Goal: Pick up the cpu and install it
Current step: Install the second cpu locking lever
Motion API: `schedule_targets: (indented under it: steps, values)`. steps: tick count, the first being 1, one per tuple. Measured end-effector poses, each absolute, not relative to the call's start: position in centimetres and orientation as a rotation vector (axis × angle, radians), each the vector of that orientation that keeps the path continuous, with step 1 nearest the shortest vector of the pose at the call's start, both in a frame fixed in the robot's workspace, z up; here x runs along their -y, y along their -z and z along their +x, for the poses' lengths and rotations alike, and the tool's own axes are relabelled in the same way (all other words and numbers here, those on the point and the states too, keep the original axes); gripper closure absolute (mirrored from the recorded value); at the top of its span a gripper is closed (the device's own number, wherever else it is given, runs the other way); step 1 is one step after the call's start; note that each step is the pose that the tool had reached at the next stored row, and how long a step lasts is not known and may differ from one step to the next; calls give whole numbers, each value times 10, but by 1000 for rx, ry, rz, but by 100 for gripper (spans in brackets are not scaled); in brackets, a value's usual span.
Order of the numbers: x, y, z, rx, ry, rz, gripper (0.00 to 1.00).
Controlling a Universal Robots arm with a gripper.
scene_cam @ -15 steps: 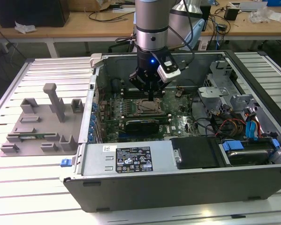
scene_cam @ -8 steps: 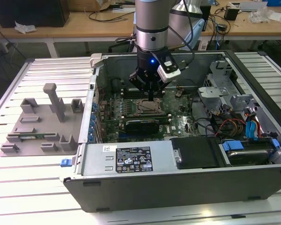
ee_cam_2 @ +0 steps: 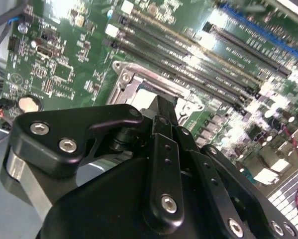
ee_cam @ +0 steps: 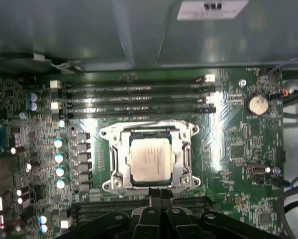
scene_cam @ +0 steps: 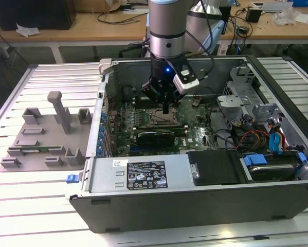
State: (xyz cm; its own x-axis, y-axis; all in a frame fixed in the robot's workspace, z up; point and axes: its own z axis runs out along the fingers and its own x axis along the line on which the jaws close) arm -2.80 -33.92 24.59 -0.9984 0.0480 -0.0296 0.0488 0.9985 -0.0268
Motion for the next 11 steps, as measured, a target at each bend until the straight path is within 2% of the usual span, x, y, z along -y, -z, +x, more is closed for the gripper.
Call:
schedule_targets:
  steps: [11]
  values:
    - [355,-245,-36,-3107,42,75,89]
